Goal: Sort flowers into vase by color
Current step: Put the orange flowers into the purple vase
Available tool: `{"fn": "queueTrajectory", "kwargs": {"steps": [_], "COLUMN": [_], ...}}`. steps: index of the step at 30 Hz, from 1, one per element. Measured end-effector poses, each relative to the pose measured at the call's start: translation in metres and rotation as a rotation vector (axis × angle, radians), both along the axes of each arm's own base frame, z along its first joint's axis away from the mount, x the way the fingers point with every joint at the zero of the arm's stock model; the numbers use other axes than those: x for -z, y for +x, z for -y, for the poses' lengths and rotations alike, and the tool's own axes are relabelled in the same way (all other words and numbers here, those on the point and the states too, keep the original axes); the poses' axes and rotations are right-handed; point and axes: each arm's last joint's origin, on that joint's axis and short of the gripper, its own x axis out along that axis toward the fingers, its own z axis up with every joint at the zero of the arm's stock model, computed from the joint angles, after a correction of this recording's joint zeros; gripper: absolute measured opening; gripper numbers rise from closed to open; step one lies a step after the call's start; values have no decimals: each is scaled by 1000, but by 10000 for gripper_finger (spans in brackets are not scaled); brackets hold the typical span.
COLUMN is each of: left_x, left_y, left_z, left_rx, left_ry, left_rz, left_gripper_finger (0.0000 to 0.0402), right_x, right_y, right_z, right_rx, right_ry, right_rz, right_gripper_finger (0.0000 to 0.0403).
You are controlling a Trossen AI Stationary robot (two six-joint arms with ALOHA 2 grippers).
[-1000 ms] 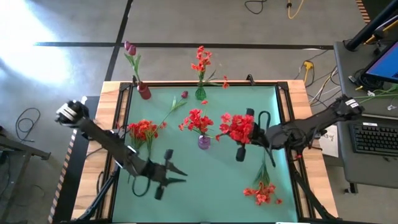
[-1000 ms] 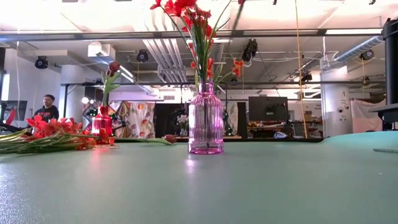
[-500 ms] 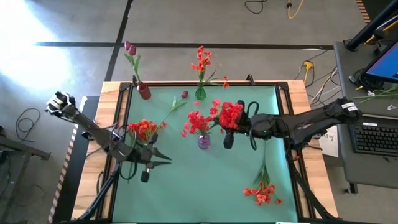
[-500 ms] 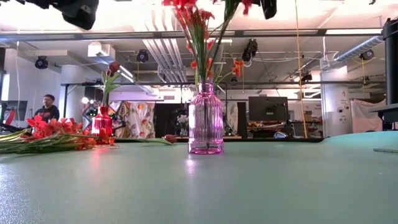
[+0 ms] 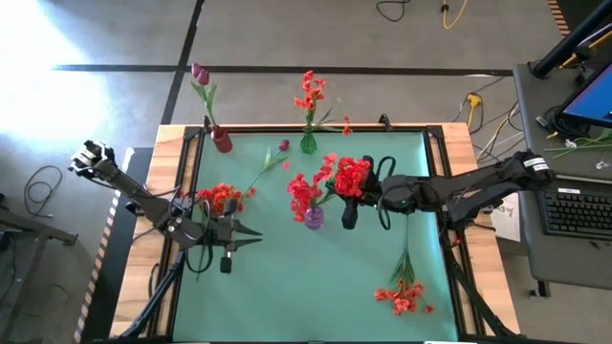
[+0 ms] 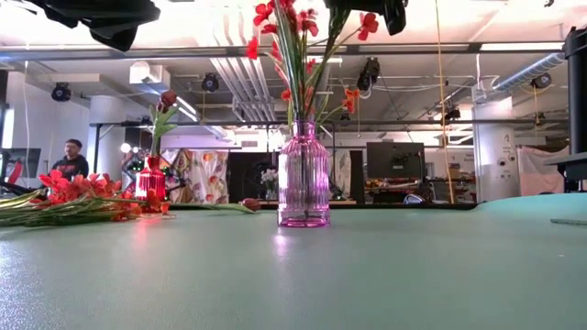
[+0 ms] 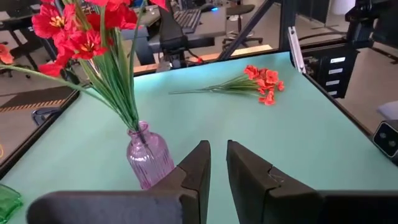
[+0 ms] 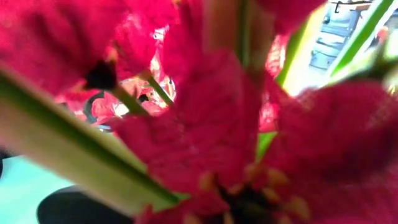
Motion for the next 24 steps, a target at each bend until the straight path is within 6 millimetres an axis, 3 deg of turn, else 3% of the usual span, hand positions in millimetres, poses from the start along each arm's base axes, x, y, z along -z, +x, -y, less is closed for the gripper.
{"fn": "queueTrajectory", "kwargs": {"steps": [24], "left_x": [0], "left_y": [0], "left_z": [-3], "left_rx": [-96], "left_ry": [30], "left_rz": [15], "left_gripper_finger": [39], "right_x": [9], "right_y": [6], "right_z": [-1], "right_rx": [7], "right_ry": [26], "right_rz": [-24], "right_gripper_finger": [18]}}
